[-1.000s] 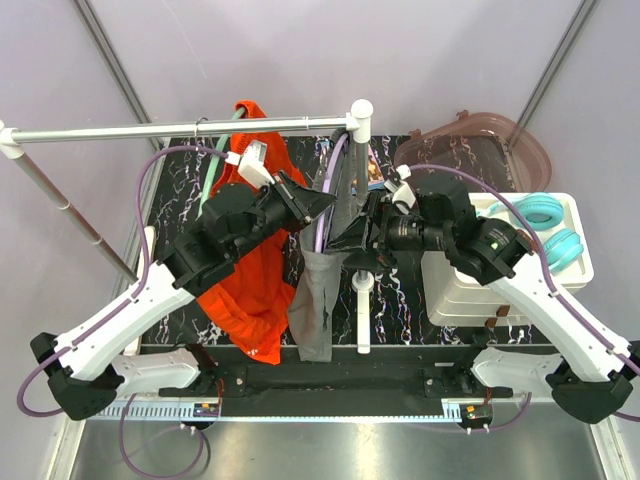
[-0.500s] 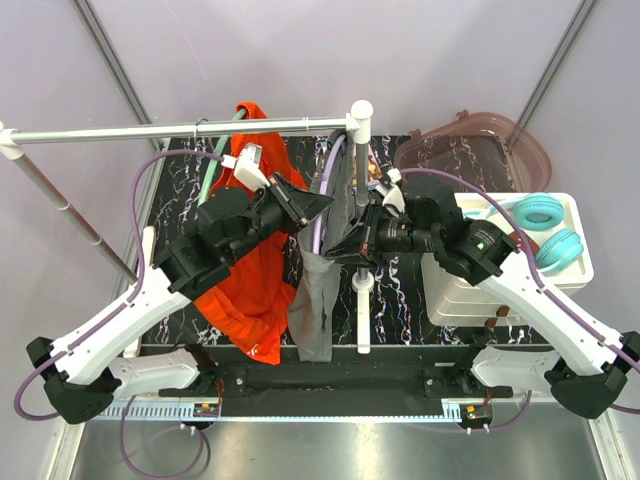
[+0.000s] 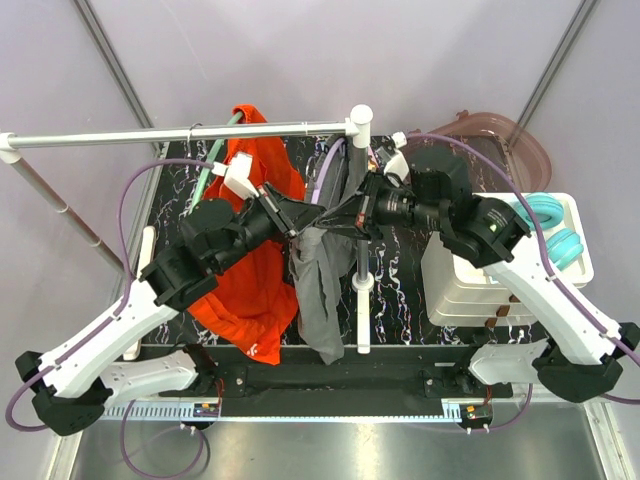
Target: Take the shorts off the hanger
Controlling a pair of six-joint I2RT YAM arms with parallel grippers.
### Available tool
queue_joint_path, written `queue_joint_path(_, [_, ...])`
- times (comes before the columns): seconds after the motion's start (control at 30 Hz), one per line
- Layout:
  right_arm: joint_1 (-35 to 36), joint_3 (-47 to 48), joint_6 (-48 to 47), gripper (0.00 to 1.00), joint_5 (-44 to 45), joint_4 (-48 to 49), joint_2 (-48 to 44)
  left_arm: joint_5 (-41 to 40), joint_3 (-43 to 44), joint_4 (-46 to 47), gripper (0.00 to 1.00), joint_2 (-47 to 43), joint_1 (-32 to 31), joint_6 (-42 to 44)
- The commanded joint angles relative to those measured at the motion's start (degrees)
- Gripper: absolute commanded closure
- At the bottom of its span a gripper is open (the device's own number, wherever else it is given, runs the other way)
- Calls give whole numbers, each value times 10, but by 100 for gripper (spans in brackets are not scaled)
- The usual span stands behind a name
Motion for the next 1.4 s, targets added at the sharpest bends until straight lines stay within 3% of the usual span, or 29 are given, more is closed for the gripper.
queue_joint_path(0.0, [1,80,-34,100,50,-14,26,23,-6,39,100,-35,-1,16])
queue_joint_path(0.1, [1,69,-47,67,51,-34,16,21,2,27,100,-43,-1,19])
queue_joint_path(0.17, [1,59,-70,51,55,-55,3,26,10,21,100,-42,-1,22])
queue_joint_path(0.27, [1,47,-111,43,114,-118,-40,36,27,8,100,-35,0,28])
queue_joint_path(0.4, [-1,58,-149,43,240,-236,-83,38,38,0,100,-27,0,33])
queue_joint_path(0.5, [-26,74,-174,44,281,-305,-79,53,54,-12,100,-20,1,41])
queue_joint_path(0.63, [-199,86,-243,44,204,-340,-48,59,75,-31,100,-16,4,49])
queue_joint_path(0.83, [-294,193,-339,32,127,-311,61,75,88,-58,100,-6,5,48])
queue_joint_path(1.03, [-318,345,-394,18,28,-238,211,90,98,-57,100,2,5,39])
queue_joint_path(1.13, [-319,404,-419,18,-46,-231,263,89,105,-55,100,7,6,39])
queue_joint_path(1.23, [-318,420,-427,18,-130,-219,317,95,122,-54,100,17,9,43])
queue_joint_path(1.37, [-318,374,-440,24,-196,-188,317,110,137,-51,100,31,11,46])
